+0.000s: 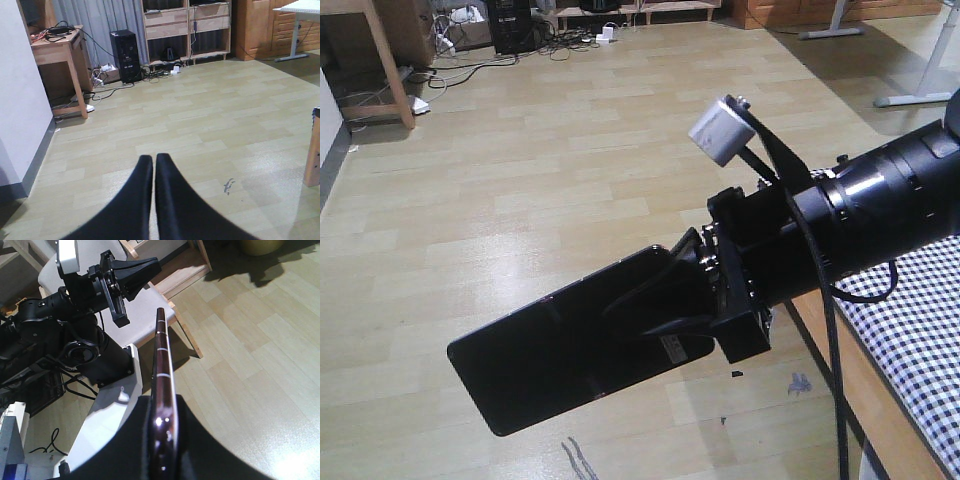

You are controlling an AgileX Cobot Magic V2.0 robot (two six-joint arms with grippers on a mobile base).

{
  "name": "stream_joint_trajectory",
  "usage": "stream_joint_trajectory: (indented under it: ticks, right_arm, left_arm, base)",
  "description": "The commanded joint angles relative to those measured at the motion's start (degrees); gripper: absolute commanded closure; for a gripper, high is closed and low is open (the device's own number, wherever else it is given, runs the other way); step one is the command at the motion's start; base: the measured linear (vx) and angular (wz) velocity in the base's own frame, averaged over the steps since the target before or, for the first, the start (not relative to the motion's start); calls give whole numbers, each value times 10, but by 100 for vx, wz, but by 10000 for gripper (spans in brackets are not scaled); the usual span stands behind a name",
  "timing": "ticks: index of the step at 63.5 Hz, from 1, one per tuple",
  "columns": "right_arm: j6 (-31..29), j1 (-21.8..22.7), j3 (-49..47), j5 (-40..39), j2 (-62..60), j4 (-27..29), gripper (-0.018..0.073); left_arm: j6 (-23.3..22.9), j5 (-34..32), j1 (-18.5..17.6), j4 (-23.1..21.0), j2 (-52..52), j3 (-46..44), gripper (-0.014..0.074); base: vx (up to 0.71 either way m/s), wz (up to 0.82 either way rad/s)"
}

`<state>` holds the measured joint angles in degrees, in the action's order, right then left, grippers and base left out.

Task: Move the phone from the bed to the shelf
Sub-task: 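Hold the phone in the right gripper while the base turns away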

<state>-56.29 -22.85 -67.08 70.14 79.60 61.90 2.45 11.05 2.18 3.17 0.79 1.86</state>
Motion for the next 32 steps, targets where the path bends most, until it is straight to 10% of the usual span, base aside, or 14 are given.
stream_joint_trajectory:
  ticks: [1, 32]
  right_arm:
    - [-5, 0, -15, 37, -20, 50, 560]
    - [-4, 0, -15, 37, -20, 50, 560]
  left_arm:
    - [-2, -40, 0, -3, 7, -15, 596]
    - [-2, -40, 0, -3, 7, -15, 596]
  base:
    - [3, 1]
    - [10, 3]
